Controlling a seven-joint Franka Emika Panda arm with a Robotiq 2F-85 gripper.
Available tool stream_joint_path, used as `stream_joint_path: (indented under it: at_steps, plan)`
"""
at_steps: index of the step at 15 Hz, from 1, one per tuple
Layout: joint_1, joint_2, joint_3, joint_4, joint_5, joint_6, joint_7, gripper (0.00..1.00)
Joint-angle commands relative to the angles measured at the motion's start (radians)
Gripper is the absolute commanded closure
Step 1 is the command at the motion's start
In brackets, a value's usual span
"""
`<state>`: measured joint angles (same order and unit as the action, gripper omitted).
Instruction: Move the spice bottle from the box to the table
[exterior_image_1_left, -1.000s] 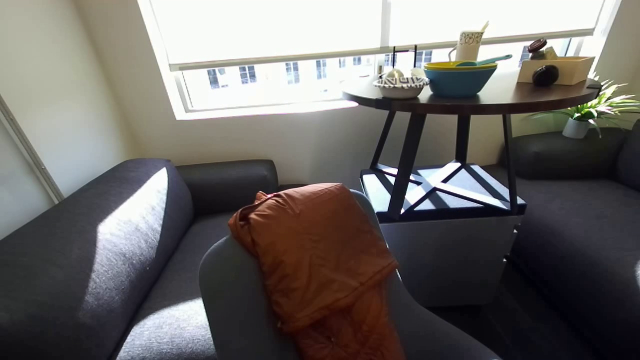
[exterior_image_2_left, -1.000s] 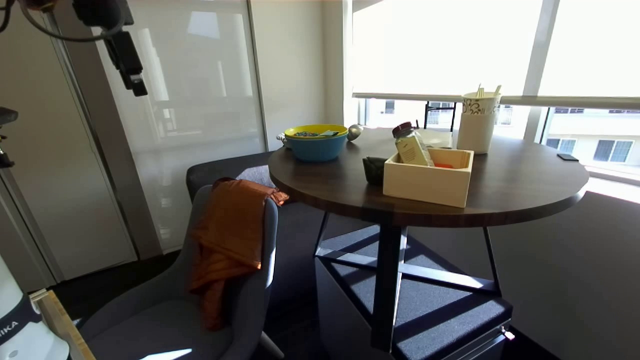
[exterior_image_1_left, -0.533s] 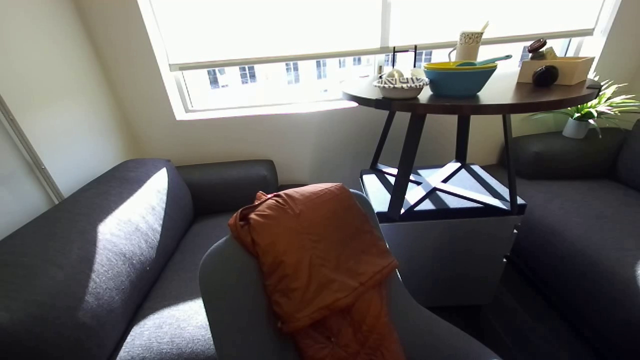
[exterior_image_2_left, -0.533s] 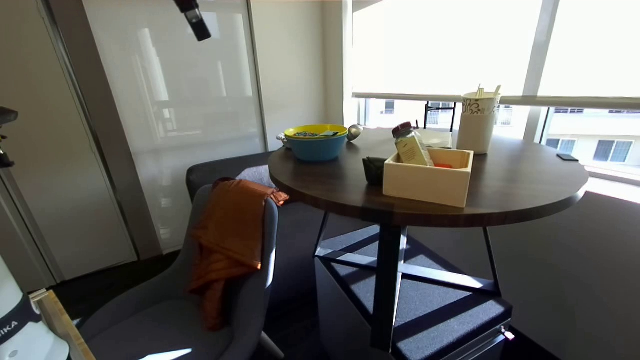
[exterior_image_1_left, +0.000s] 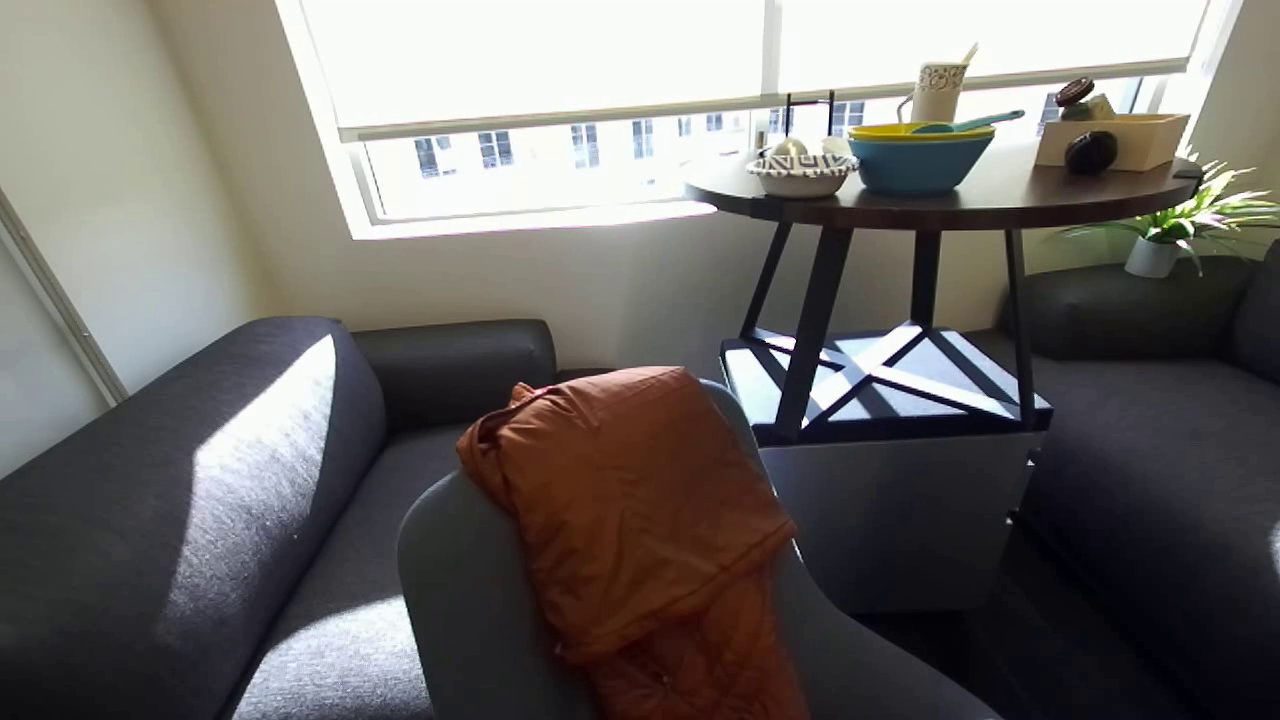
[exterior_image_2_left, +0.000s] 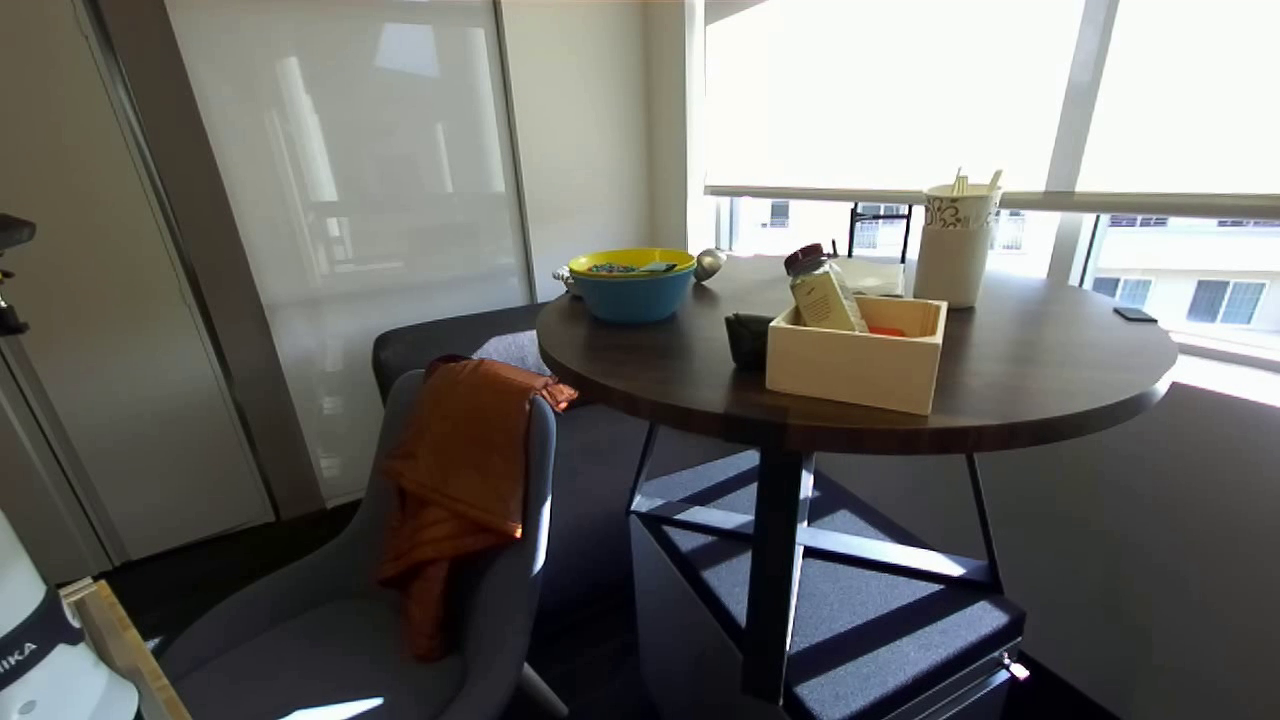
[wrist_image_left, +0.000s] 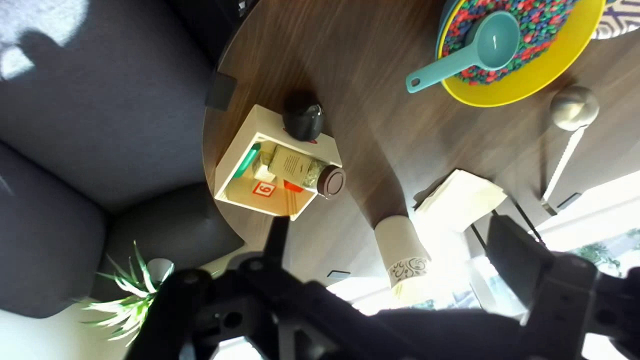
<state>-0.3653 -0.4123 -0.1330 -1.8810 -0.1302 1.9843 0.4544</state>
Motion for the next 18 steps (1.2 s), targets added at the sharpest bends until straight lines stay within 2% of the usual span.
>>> stream_joint_path:
  at_steps: [1,5,7,9,11,15,18]
  plan:
    - [0.015,0.012,-0.010,0.017,-0.008,-0.004,0.013,0.00]
    - [0.013,0.017,-0.010,0.029,-0.010,-0.007,0.019,0.00]
    - [-0.011,0.068,0.032,0.069,-0.069,-0.099,0.129,0.00]
    - [-0.006,0.143,0.059,0.110,-0.109,-0.162,0.227,0.00]
    - [0.001,0.222,0.080,0.139,-0.193,-0.139,0.348,0.00]
    - [0.031,0.409,0.044,0.265,-0.313,-0.149,0.558,0.00]
    - [0.052,0.529,-0.014,0.378,-0.328,-0.222,0.658,0.00]
